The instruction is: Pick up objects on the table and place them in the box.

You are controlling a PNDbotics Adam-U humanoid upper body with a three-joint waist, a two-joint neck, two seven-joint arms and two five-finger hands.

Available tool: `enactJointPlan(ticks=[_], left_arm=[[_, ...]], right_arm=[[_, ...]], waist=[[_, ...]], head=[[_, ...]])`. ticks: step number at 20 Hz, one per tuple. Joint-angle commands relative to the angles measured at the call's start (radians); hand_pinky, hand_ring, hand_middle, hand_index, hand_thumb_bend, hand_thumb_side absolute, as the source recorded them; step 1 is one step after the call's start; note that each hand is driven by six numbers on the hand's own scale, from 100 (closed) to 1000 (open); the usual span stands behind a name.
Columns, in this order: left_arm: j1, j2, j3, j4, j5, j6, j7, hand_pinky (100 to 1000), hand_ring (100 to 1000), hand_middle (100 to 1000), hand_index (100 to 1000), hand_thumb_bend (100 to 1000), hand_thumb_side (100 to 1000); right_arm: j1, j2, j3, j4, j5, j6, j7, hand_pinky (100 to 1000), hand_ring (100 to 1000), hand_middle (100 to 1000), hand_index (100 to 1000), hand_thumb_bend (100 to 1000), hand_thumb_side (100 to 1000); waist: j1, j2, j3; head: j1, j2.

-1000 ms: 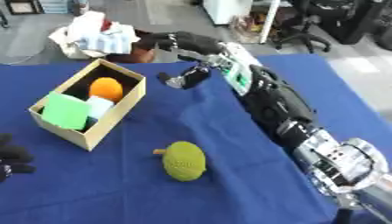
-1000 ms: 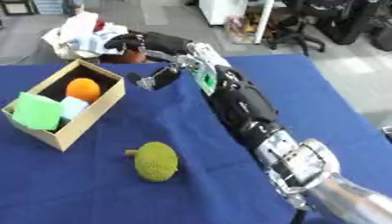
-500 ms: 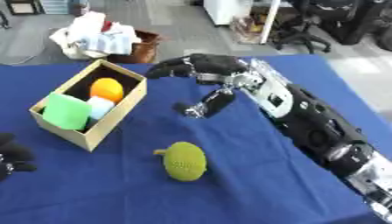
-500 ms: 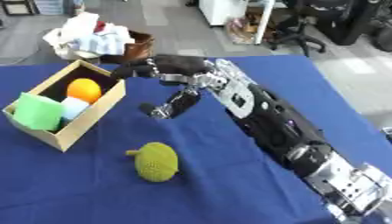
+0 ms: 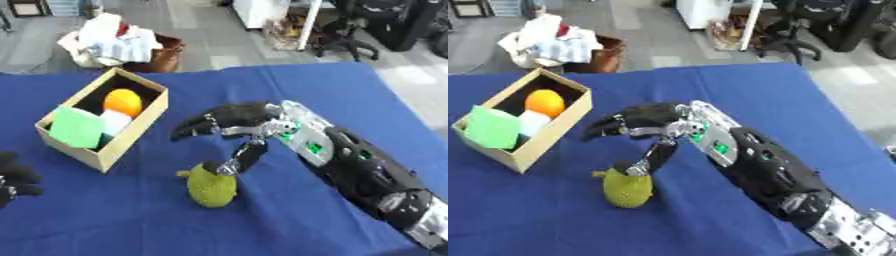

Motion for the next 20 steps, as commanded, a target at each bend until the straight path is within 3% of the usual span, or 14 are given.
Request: enactJointPlan(ticks=[1,12,18,20], left_arm=[[-0.007,0.017,0.008,-0.015,-0.005,0.0,0.004,619,647,600,806,100,854],[-0.006,0.018,0.008,-0.015,-0.006,0.0,0.004,618,648,600,806,100,856],[-0.006,0.018,0.009,-0.016,-0.008,0.001,0.002,619,648,601,806,100,855],[-0.006,0.018,0.009,-0.015,-0.008,0.001,0.002,619,648,601,806,100,856]], right_arm=[[-0.006,-0.018,-0.005,-0.017,0.043,-0.239,0.213,848,883,911,1000,100,253],[0.007,-0.019,0.011,0.007,0.132,-0.239,0.19,844,878,863,974,100,270],[0.005,-0.018,0.013,0.018,0.172,-0.239,0.181,836,861,792,905,100,267],[0.004,-0.018,0.015,0.017,0.182,-0.239,0.175,829,847,749,825,100,265]], waist=[[-0.005,-0.01,-0.002],[-0.006,-0.009,-0.004],[-0.004,-0.01,-0.006],[-0.004,-0.01,-0.006]], head=[[-0.001,-0.002],[-0.007,-0.003],[-0.01,-0.005],[-0.011,-0.004]])
